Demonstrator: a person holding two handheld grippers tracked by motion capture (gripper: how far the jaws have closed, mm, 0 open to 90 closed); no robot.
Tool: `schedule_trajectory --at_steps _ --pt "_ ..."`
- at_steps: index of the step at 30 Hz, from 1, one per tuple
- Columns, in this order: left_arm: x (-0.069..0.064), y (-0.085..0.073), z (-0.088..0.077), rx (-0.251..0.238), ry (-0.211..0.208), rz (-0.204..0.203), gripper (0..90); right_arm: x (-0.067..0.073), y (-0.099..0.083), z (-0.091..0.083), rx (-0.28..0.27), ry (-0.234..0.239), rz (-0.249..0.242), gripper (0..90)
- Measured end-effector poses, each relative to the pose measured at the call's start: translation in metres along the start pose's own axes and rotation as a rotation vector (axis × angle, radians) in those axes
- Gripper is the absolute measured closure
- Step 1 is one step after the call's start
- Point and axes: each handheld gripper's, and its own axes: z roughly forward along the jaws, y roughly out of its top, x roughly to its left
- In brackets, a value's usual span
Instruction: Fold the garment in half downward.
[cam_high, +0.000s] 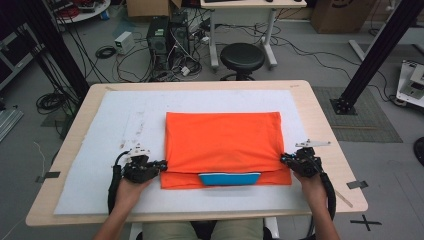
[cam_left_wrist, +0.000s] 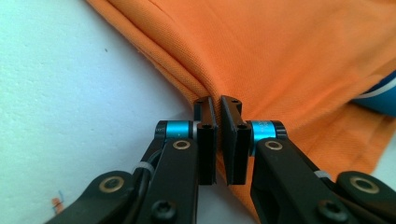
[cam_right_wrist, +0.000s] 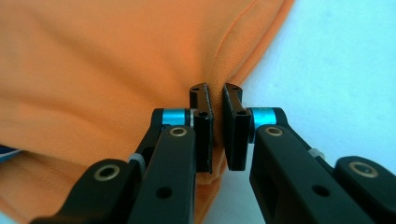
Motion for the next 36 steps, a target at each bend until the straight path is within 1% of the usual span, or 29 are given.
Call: schedule_trajectory --at_steps 1,3,4,6,8,10,12,13,14,15,16,17,18,20,22,24,25,27,29,30,32,36 --pt "0.002 0.000 -0.002 -0.012 -0.018 -0.016 85.2 -0.001 0.000 -0.003 -0.009 0.007 0.005 85.0" --pt "0.005 0.002 -0.006 -0.018 -0.056 -0.028 85.3 -0.002 0.002 -0.011 -0.027 0.015 0.009 85.0" --pt "0.006 0.002 -0.008 -0.020 -0.067 -0.029 85.3 -0.002 0.002 -0.014 -0.032 0.017 0.009 85.0" --pt "0.006 0.003 -0.012 -0.019 -0.083 -0.029 85.3 -0.002 0.004 -0.020 -0.036 0.023 0.007 85.0" --pt "0.006 0.003 -0.014 -0.019 -0.085 -0.029 85.3 -0.001 0.004 -0.024 -0.038 0.024 0.008 85.0" --pt "0.007 0.002 -0.013 -0.016 -0.085 -0.034 85.2 -0.001 0.003 -0.023 -0.035 0.022 0.009 84.9" --pt "0.006 0.001 -0.010 -0.024 -0.070 -0.024 83.4 -0.001 0.002 -0.019 -0.039 0.014 0.008 84.2" --pt "0.006 0.001 -0.008 -0.029 -0.050 -0.010 76.6 -0.001 0.002 -0.016 -0.037 0.017 0.007 81.9" --pt "0.007 0.001 -0.008 -0.033 -0.035 -0.016 64.7 -0.001 0.001 -0.013 -0.036 0.017 0.006 75.7" --pt "0.009 0.001 -0.008 -0.045 -0.025 -0.018 56.3 -0.002 0.001 -0.012 -0.043 0.009 0.008 64.5" --pt "0.011 0.001 -0.009 -0.068 -0.017 -0.023 50.8 -0.002 0.001 -0.011 -0.056 -0.007 0.017 57.7" --pt "0.012 0.002 -0.010 -0.088 -0.009 -0.029 44.9 -0.003 0.002 -0.011 -0.067 -0.012 0.025 52.5" --pt "0.013 0.002 -0.011 -0.110 -0.004 -0.028 39.6 -0.003 0.002 -0.012 -0.085 -0.018 0.021 48.1" --pt "0.015 0.003 -0.012 -0.157 0.018 -0.014 30.9 -0.001 0.004 -0.013 -0.119 -0.026 0.000 41.0" --pt "0.016 0.005 -0.013 -0.201 0.042 0.003 24.7 0.003 0.007 -0.013 -0.152 -0.036 -0.029 34.2" --pt "0.016 0.007 -0.014 -0.238 0.069 0.026 24.5 0.007 0.011 -0.012 -0.184 -0.033 -0.058 29.0" --pt "0.017 0.007 -0.014 -0.259 0.064 0.035 23.5 0.009 0.013 -0.011 -0.200 -0.027 -0.066 26.9" --pt "0.018 0.009 -0.015 -0.294 0.068 0.064 22.5 0.014 0.017 -0.010 -0.235 -0.027 -0.090 24.5" --pt "0.019 0.011 -0.016 -0.320 0.066 0.075 22.5 0.018 0.021 -0.008 -0.253 -0.020 -0.104 21.3" --pt "0.020 0.011 -0.016 -0.332 0.068 0.080 22.5 0.020 0.023 -0.007 -0.262 -0.019 -0.109 21.3" --pt "0.021 0.013 -0.017 -0.339 0.071 0.095 22.5 0.023 0.024 -0.007 -0.271 -0.008 -0.116 21.3" --pt "0.022 0.013 -0.018 -0.343 0.075 0.095 22.5 0.024 0.024 -0.005 -0.268 -0.002 -0.114 21.3"
